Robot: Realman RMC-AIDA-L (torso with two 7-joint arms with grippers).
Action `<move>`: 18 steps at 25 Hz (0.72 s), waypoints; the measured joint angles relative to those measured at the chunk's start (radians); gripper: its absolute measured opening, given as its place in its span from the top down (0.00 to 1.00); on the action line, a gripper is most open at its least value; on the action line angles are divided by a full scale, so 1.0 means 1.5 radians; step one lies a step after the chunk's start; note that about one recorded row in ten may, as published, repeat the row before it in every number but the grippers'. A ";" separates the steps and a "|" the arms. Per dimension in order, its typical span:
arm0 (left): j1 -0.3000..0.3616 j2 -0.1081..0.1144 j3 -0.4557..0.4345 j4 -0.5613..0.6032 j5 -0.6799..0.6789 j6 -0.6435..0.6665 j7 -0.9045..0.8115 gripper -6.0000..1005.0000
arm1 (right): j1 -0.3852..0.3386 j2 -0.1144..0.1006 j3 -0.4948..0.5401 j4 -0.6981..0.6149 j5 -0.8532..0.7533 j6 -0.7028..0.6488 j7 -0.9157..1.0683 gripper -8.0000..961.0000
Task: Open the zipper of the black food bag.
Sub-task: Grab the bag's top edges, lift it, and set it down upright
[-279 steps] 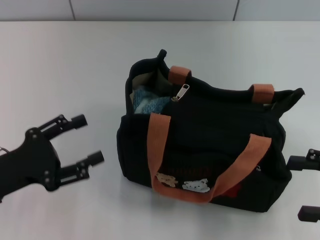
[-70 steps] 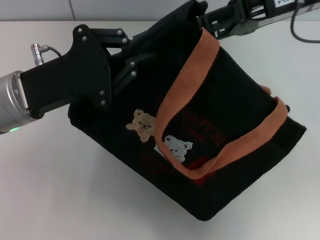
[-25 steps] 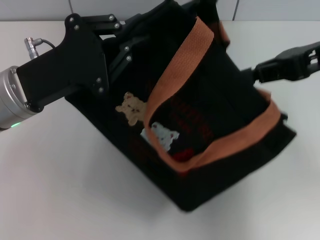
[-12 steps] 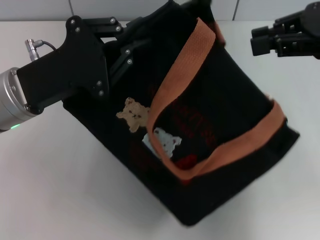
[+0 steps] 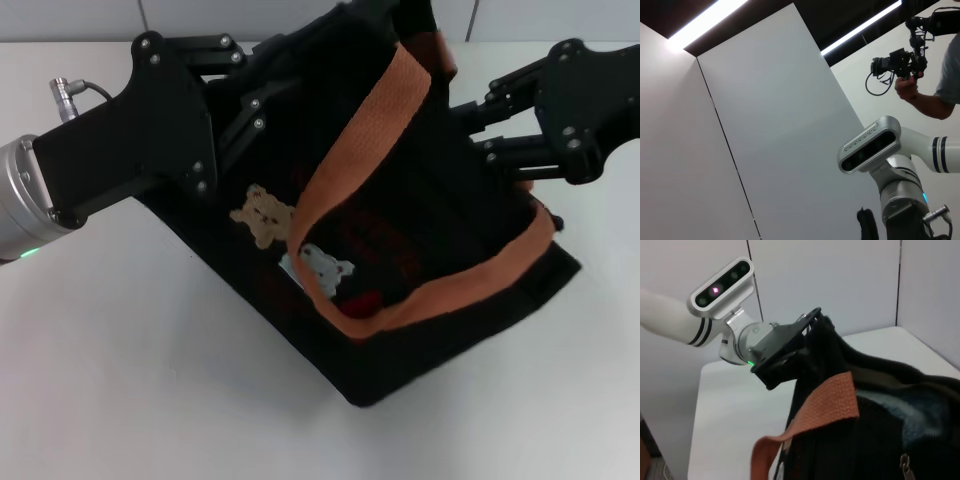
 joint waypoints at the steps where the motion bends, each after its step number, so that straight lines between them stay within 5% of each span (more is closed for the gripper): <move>1: -0.001 0.000 0.000 0.000 0.000 0.000 0.000 0.85 | -0.001 0.000 -0.002 0.000 -0.002 0.009 -0.003 0.63; 18: -0.005 0.000 0.000 0.002 0.000 0.002 -0.003 0.85 | -0.012 0.002 -0.005 -0.012 -0.009 0.037 -0.045 0.63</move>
